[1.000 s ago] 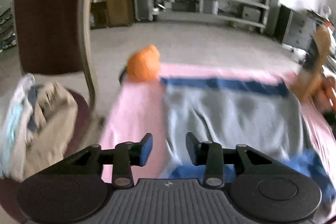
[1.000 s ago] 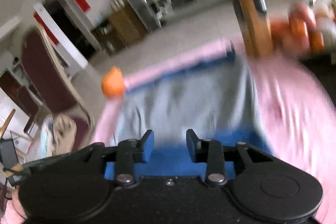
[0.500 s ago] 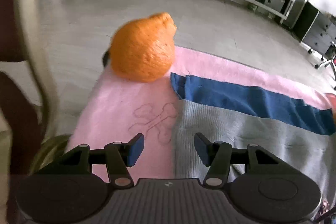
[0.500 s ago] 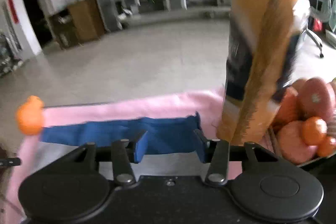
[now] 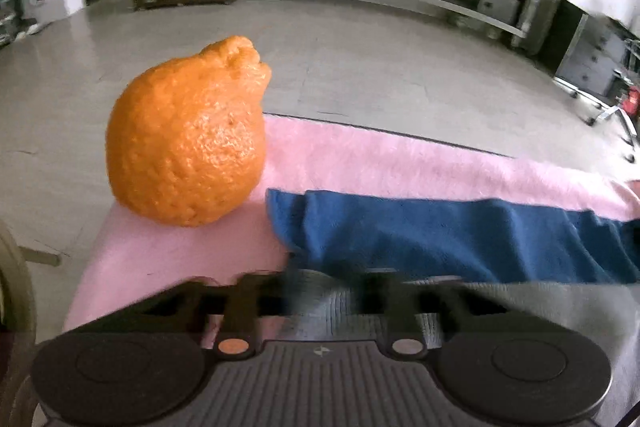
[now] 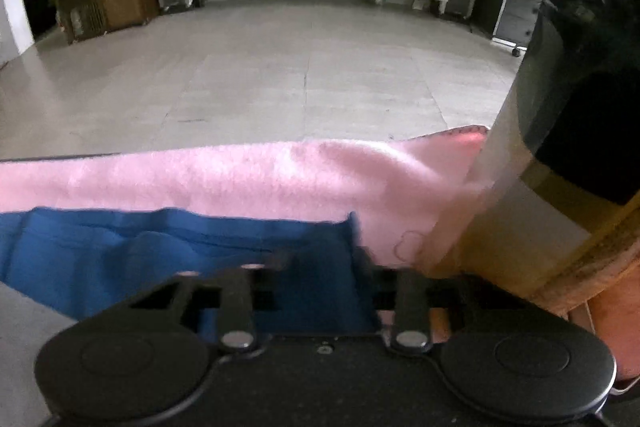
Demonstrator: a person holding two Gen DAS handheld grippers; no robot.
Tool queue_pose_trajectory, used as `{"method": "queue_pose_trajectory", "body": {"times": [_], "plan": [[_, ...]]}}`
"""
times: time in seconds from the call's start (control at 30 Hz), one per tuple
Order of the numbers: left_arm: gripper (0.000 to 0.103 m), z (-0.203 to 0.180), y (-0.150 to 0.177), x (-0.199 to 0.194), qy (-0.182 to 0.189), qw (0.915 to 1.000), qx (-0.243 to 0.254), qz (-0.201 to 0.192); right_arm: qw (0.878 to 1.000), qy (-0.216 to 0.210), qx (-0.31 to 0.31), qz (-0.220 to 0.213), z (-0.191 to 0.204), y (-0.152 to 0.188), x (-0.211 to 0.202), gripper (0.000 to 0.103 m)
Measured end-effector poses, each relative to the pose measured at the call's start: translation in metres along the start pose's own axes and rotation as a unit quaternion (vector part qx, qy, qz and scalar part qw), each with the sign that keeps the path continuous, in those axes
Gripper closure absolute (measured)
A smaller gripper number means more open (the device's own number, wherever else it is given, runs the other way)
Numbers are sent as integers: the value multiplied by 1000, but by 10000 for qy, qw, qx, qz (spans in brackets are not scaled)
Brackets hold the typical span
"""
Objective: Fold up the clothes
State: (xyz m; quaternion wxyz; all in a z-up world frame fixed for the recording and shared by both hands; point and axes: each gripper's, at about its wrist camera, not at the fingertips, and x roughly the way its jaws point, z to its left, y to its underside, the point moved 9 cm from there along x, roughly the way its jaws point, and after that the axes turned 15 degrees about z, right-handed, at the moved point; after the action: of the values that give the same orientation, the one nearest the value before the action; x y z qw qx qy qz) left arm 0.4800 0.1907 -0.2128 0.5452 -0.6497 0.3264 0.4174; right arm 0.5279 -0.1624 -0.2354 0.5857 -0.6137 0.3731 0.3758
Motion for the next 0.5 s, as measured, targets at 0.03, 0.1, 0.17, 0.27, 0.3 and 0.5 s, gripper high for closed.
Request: {"method": "queue_pose_trajectory", "body": {"times": [0.03,0.1,0.17,0.27,0.3,0.5], "plan": [[96,-4,0,-5,-172,9998,75,-99,9999,-13,8,-113,-1,1,-10,96],[96,-13,0,-22,-441,9979,276,-381,9994,-43,12,-355,-3,3,-31,96],[96,-20,4,-48,-591,9950,417,-682,9982,-72,16,-596,-6,5,-53,96],[96,-29,12,-101,-590,9911,514,-1074,9965,-309,71,-780,-12,11,-97,96],[96,-31,15,-121,-579,9895,545,-1206,9958,-394,102,-821,-15,15,-112,96],[96,-20,65,-222,-559,9816,638,-1710,9897,-767,136,-1201,-39,53,-211,96]]}}
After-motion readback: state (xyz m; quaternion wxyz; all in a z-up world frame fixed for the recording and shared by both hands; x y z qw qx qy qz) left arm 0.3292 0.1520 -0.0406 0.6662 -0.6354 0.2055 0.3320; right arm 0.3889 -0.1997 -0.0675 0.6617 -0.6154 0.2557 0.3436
